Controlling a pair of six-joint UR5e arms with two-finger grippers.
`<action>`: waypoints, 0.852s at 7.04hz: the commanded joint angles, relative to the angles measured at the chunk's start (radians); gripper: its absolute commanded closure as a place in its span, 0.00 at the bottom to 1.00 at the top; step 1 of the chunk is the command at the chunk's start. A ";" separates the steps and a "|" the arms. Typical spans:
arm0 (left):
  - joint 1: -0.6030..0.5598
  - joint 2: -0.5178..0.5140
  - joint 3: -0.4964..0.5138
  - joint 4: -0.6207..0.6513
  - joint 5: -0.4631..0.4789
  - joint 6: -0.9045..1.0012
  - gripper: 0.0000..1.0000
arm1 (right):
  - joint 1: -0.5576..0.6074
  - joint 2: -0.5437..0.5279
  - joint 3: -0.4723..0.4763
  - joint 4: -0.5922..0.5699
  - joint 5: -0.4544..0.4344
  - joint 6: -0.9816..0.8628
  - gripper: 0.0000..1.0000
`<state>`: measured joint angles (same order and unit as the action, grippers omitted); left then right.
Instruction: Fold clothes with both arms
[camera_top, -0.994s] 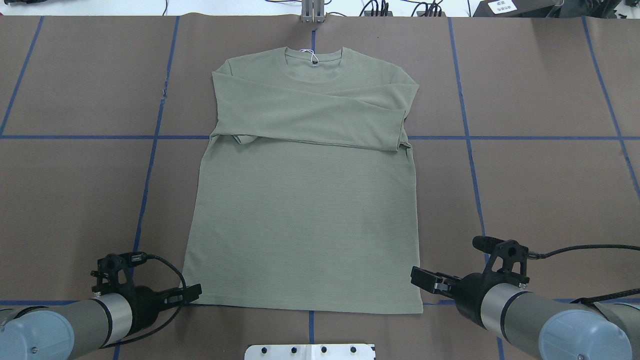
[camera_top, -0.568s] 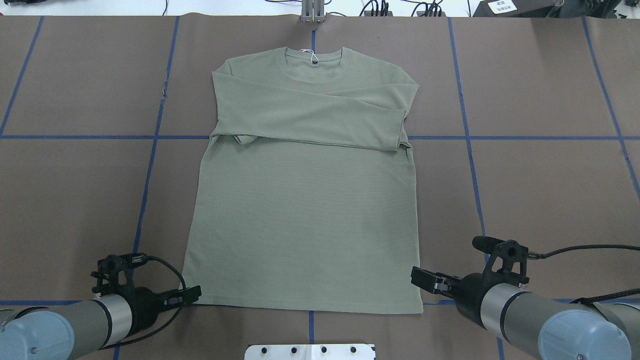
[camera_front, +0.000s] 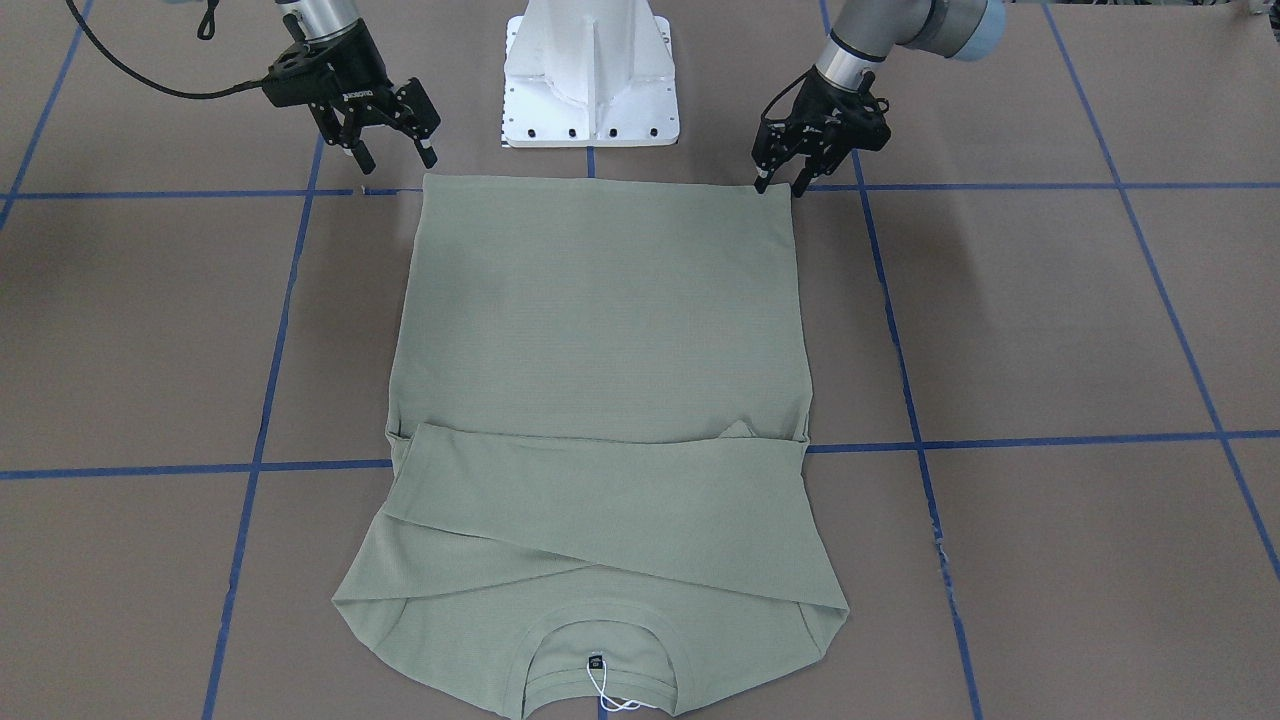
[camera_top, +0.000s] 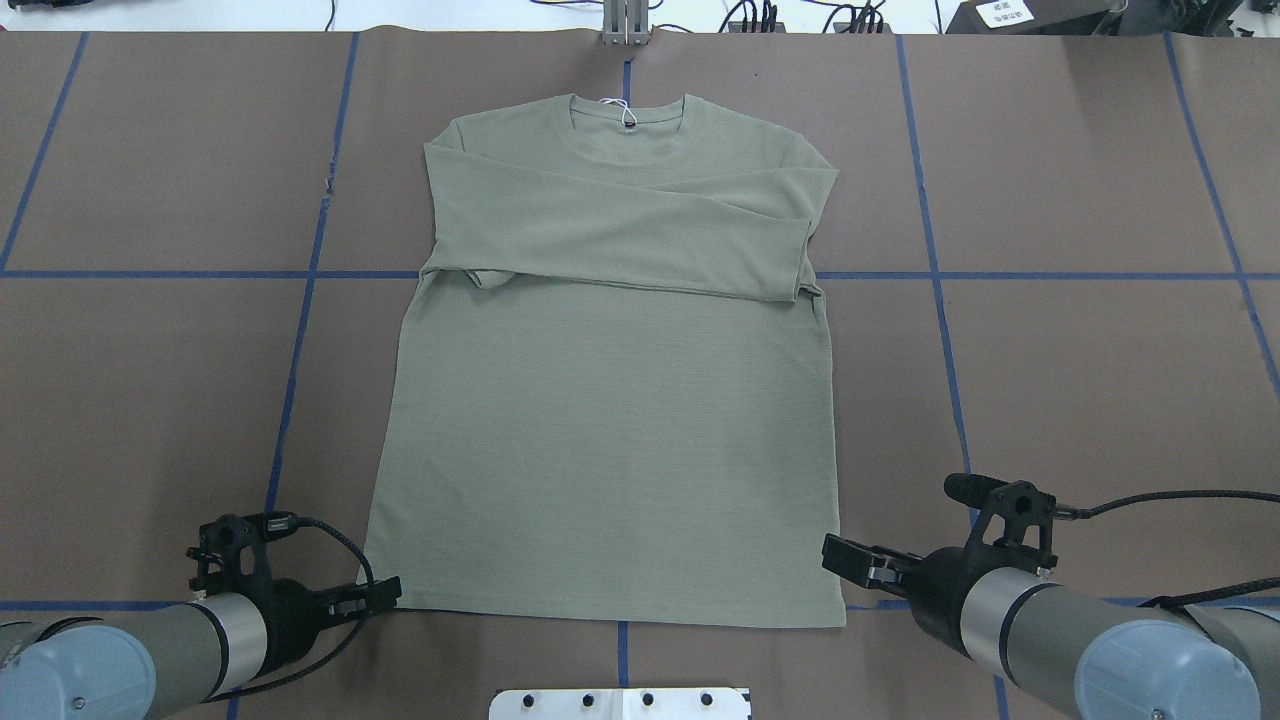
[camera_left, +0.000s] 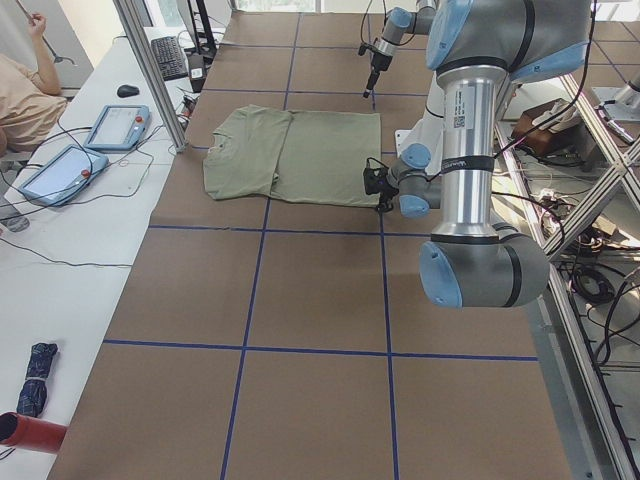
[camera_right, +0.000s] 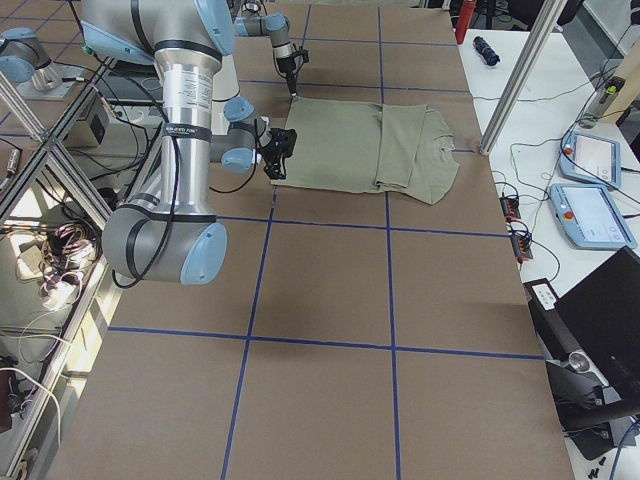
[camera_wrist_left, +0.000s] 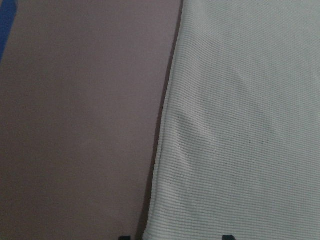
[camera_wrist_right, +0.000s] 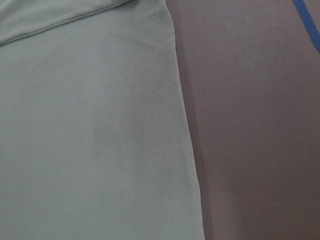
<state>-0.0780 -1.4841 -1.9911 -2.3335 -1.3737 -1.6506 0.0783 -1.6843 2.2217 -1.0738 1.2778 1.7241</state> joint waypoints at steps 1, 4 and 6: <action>0.003 -0.002 0.005 -0.003 0.001 -0.001 0.47 | 0.000 0.000 -0.001 0.000 -0.002 0.000 0.00; 0.004 -0.013 0.002 -0.001 0.001 0.000 1.00 | -0.005 0.000 -0.010 0.000 -0.002 0.000 0.00; 0.003 -0.012 -0.008 -0.001 0.001 0.000 1.00 | -0.006 0.003 -0.016 0.000 -0.003 0.000 0.00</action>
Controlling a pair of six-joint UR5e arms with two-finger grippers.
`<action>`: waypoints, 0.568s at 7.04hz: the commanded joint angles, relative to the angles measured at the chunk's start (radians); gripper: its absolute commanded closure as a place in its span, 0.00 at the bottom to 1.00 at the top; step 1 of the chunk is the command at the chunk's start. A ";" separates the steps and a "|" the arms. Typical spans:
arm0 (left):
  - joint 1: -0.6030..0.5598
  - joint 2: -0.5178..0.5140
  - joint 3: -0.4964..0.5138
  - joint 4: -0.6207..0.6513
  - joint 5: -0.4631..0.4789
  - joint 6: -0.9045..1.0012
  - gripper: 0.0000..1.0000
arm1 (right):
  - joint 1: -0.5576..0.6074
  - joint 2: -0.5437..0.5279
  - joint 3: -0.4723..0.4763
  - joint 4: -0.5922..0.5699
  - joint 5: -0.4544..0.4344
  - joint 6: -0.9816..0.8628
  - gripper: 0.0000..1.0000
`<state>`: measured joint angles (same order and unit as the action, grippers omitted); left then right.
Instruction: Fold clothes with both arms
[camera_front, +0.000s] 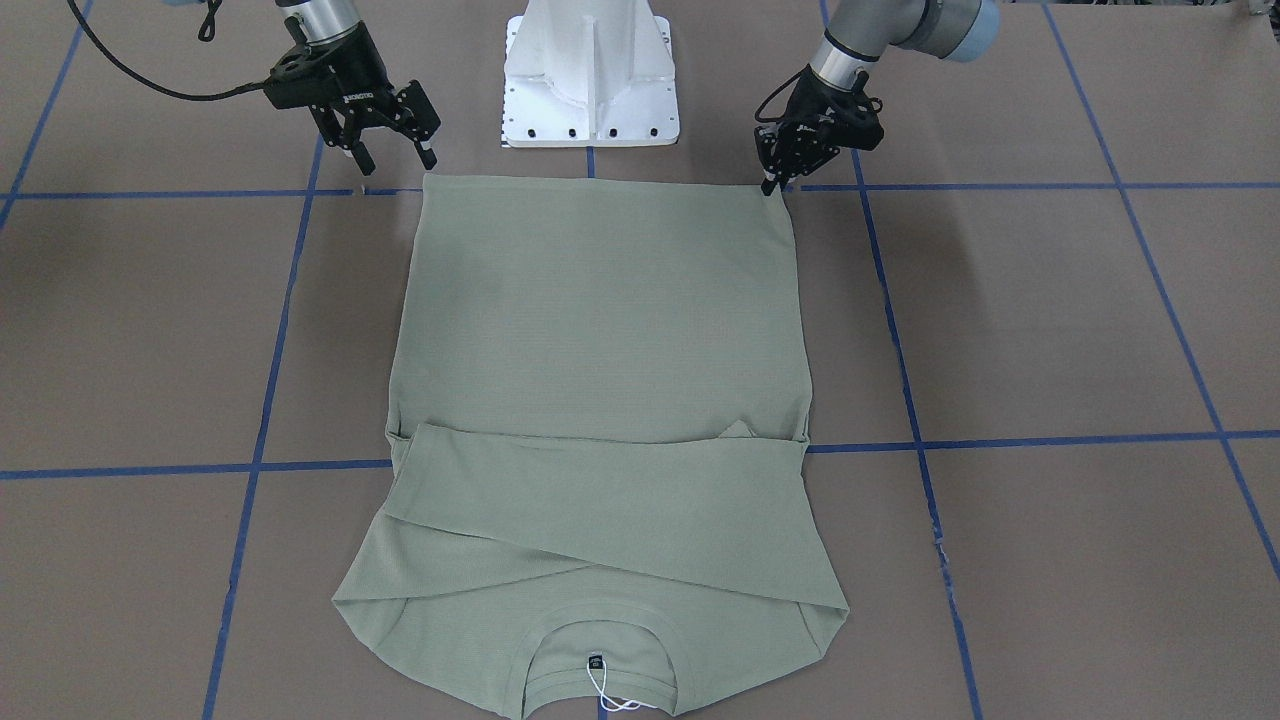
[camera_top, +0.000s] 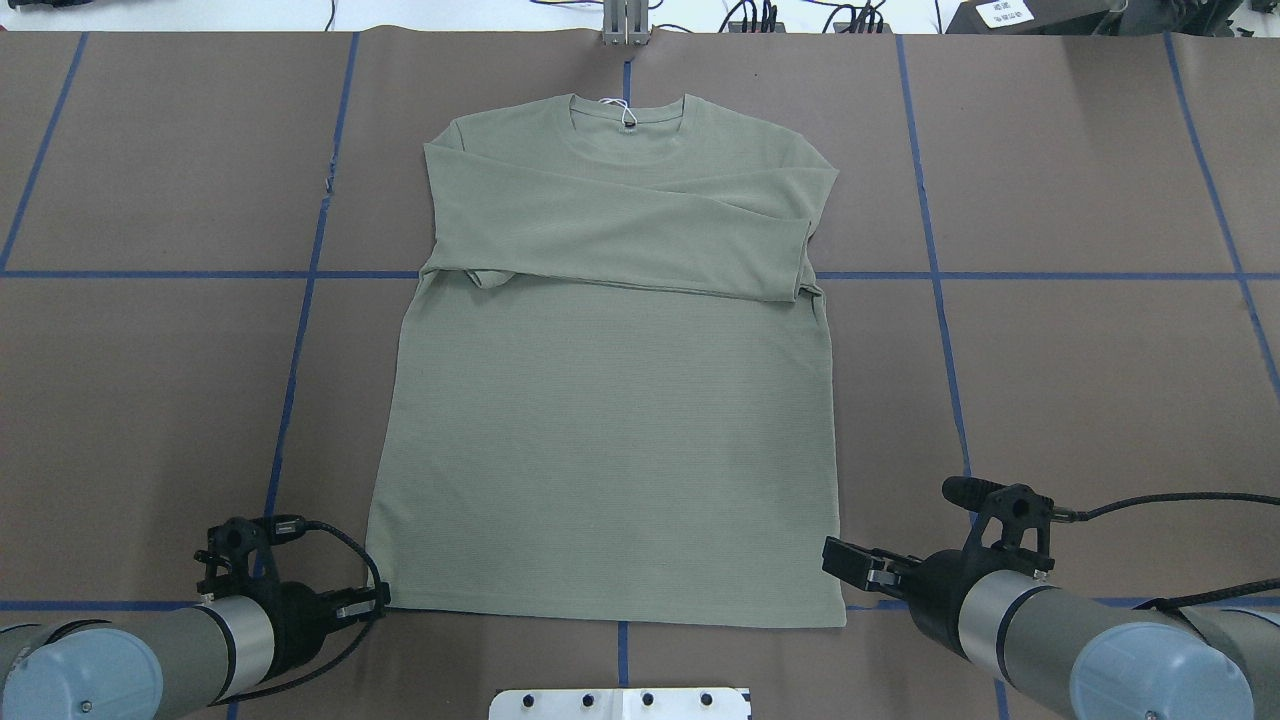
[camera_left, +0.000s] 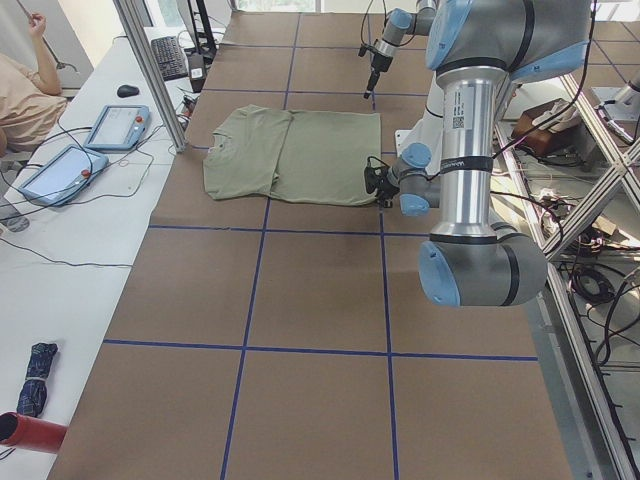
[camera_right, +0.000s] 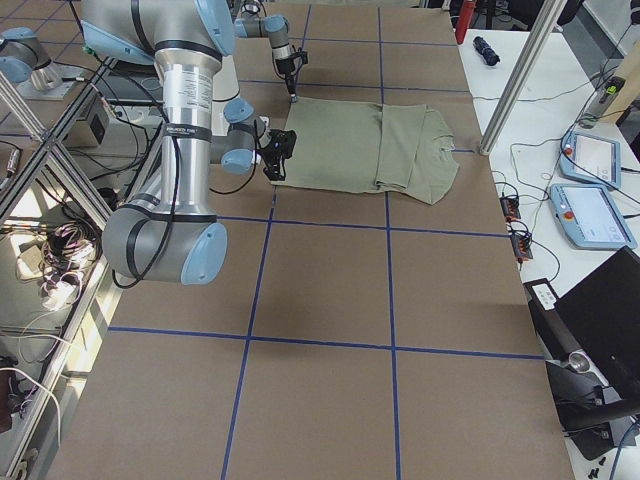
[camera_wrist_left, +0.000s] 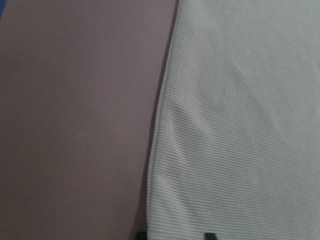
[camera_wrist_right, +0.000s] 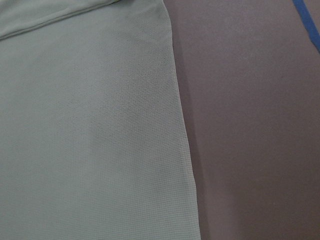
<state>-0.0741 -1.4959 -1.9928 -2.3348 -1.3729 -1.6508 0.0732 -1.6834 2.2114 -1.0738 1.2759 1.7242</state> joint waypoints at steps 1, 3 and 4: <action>-0.001 0.002 -0.006 0.002 0.000 0.000 1.00 | -0.010 0.005 -0.015 0.000 -0.024 0.002 0.00; -0.004 0.003 -0.046 0.002 0.002 -0.001 1.00 | -0.050 0.005 -0.018 -0.037 -0.040 0.119 0.09; -0.006 -0.001 -0.067 0.002 0.000 -0.001 1.00 | -0.085 0.010 -0.018 -0.105 -0.044 0.243 0.16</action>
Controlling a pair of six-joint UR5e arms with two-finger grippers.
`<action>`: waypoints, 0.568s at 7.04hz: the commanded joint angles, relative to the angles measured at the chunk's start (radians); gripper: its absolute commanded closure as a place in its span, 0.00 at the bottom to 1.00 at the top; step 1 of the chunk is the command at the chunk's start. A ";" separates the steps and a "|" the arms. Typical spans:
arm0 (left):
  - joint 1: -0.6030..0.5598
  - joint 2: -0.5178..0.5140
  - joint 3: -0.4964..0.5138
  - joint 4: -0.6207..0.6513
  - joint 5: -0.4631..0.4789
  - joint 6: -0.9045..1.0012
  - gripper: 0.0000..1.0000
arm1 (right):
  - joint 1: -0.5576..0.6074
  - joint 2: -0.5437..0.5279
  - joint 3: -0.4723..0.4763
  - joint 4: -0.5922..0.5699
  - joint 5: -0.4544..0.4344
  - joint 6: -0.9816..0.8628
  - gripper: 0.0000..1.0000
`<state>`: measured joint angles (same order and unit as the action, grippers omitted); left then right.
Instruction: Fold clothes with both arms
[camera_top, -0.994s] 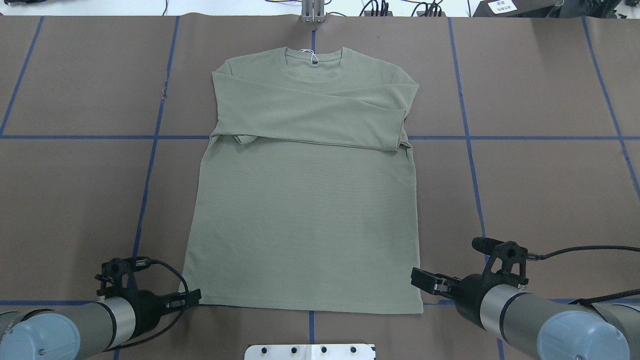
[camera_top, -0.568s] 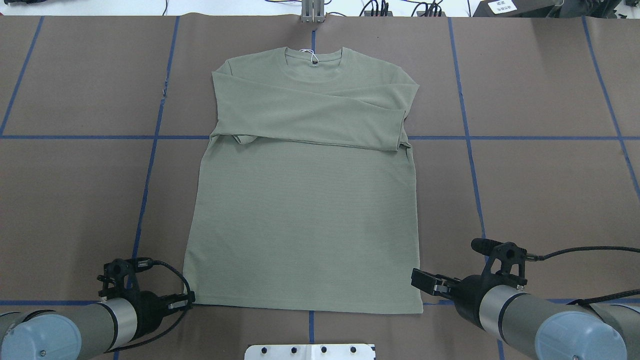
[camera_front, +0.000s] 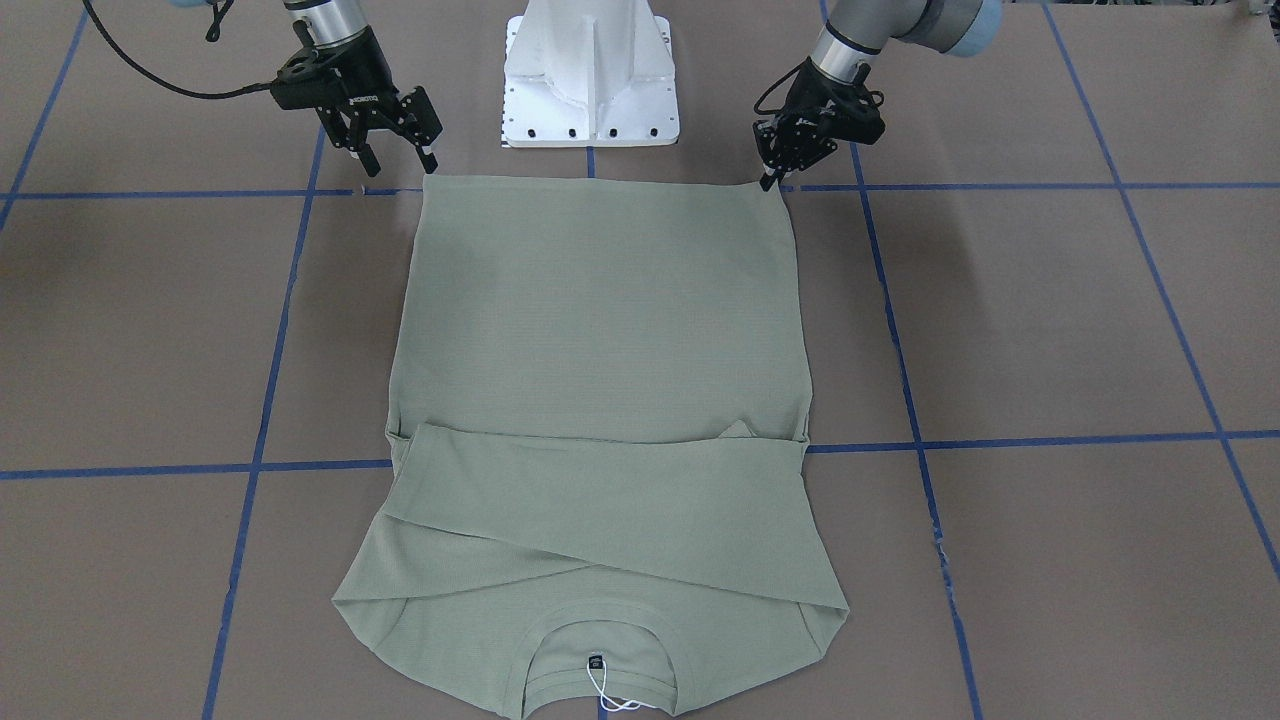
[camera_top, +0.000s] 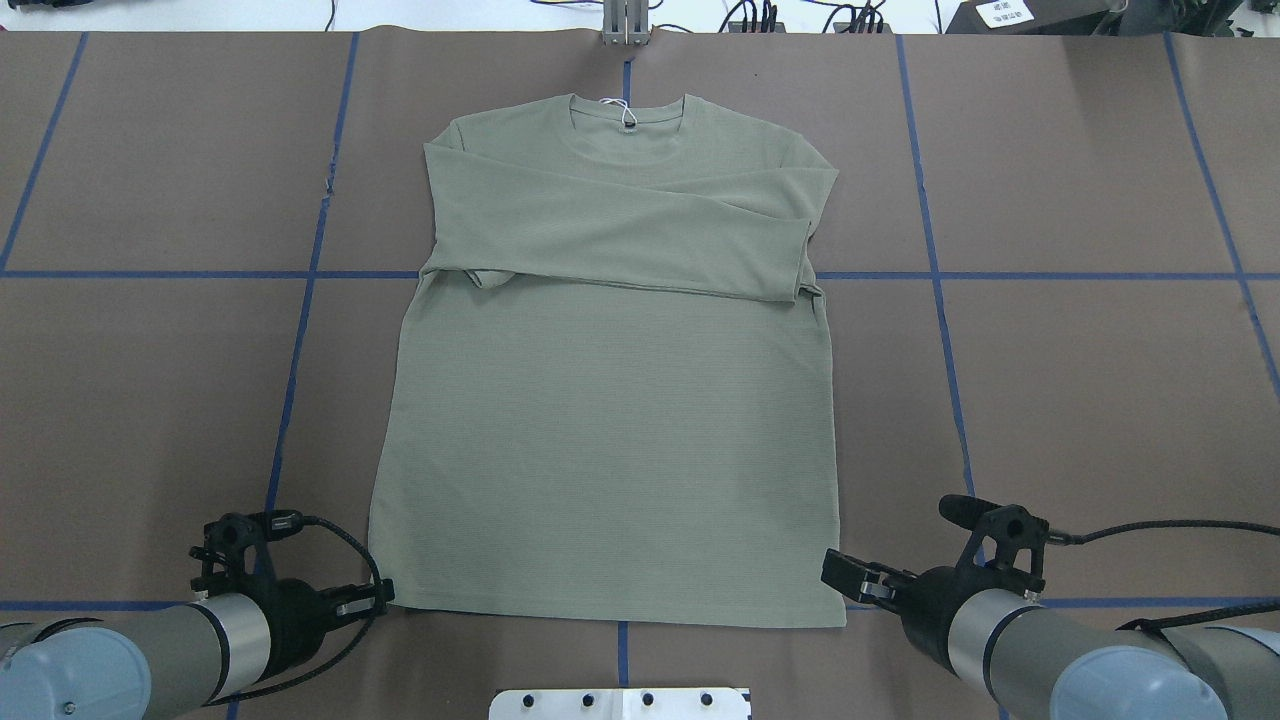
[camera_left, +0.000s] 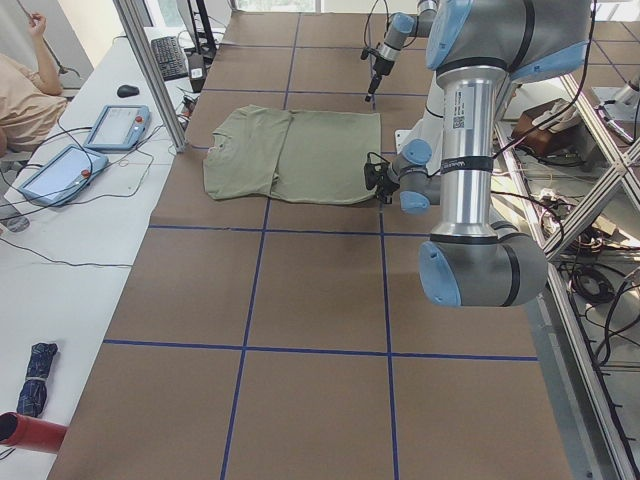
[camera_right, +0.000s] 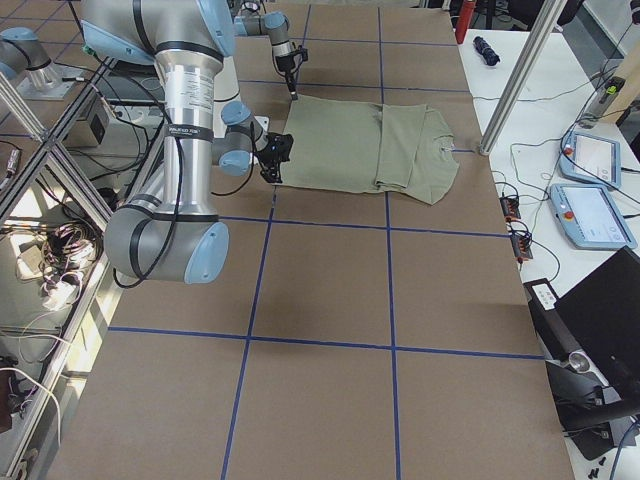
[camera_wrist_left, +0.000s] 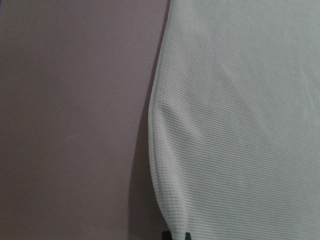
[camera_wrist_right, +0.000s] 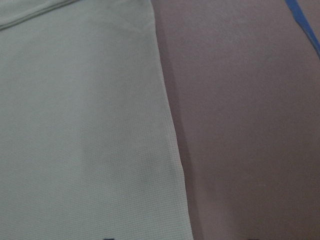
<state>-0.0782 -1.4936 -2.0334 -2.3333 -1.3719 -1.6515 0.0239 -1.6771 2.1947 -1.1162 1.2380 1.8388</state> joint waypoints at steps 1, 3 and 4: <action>-0.002 -0.008 -0.039 0.000 -0.003 -0.001 1.00 | -0.077 0.025 -0.001 -0.121 -0.055 0.202 0.19; -0.002 -0.010 -0.070 0.000 -0.003 -0.001 1.00 | -0.098 0.130 -0.067 -0.195 -0.091 0.229 0.18; -0.002 -0.019 -0.068 0.000 -0.003 -0.001 1.00 | -0.101 0.143 -0.081 -0.195 -0.091 0.227 0.19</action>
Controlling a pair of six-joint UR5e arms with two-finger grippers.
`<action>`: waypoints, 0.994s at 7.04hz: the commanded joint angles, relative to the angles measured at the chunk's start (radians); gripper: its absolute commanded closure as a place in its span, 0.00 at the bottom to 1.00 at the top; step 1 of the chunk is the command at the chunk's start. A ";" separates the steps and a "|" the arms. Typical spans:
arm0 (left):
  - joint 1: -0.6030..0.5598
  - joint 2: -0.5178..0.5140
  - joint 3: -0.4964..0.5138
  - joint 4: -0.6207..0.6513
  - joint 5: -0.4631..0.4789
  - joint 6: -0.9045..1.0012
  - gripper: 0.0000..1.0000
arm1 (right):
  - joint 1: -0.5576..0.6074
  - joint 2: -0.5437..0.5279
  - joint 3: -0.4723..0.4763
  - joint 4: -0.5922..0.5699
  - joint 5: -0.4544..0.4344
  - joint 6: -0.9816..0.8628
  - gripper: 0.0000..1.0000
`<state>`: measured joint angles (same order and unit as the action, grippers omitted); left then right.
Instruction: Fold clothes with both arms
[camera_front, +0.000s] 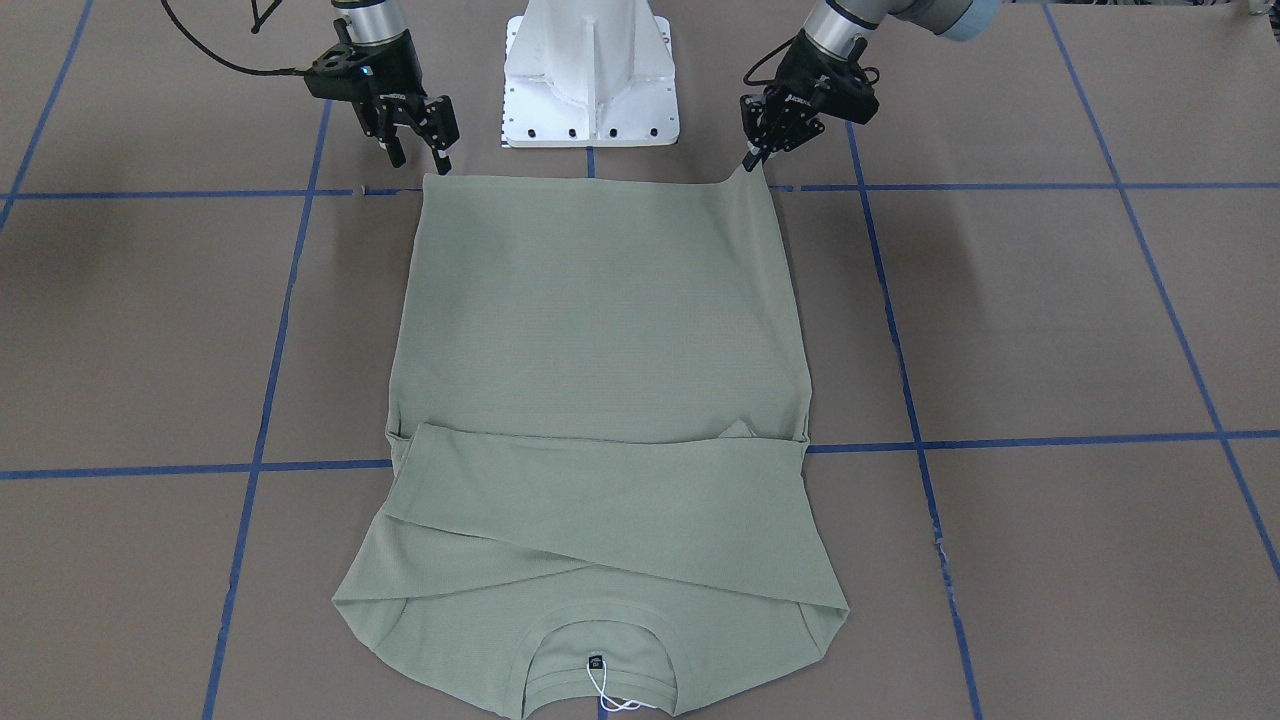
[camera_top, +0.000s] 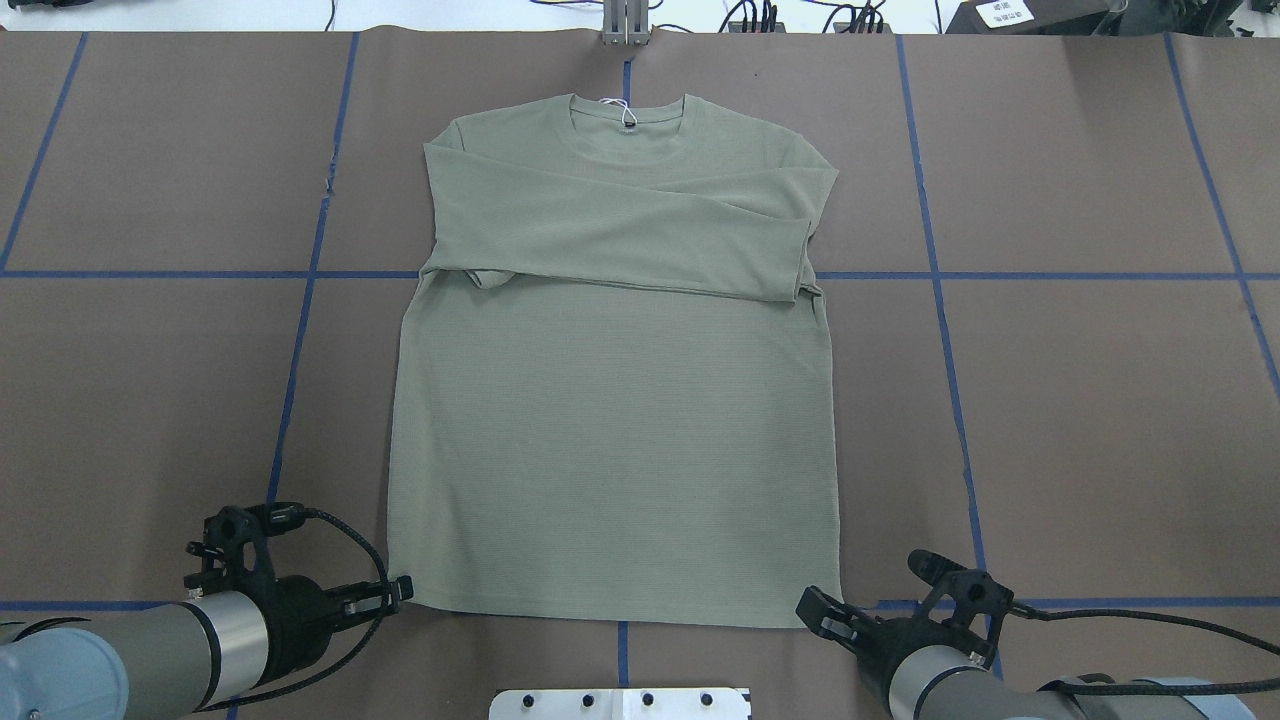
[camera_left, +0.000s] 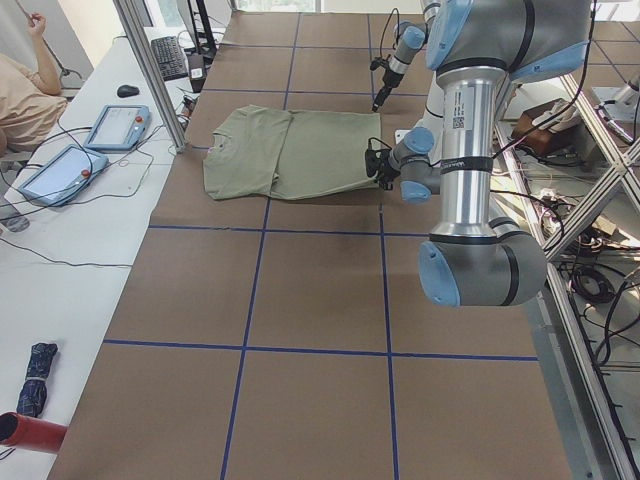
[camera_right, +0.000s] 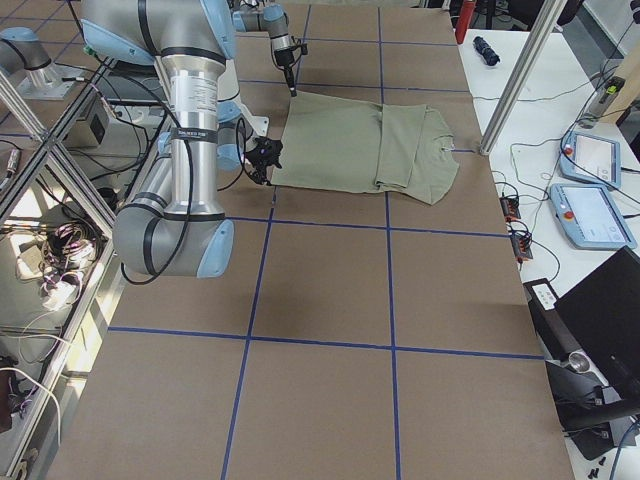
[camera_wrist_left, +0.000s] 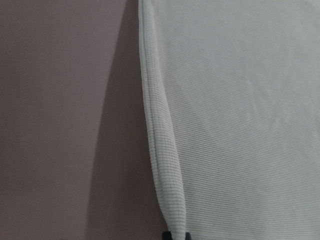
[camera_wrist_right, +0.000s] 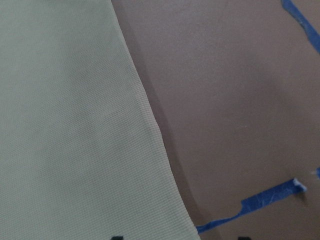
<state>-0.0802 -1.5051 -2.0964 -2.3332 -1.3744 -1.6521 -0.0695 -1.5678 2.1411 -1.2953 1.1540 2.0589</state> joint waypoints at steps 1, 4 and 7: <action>0.000 -0.009 -0.005 0.000 0.000 0.000 1.00 | -0.009 0.029 -0.030 -0.019 -0.007 0.007 0.19; 0.000 -0.010 -0.005 0.000 0.000 0.000 1.00 | -0.004 0.026 -0.046 -0.021 -0.007 -0.008 0.20; 0.002 -0.012 -0.005 0.000 0.000 0.000 1.00 | -0.010 0.035 -0.058 -0.021 -0.032 -0.005 0.31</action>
<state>-0.0785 -1.5166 -2.1016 -2.3332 -1.3744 -1.6521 -0.0768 -1.5378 2.0867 -1.3161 1.1406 2.0530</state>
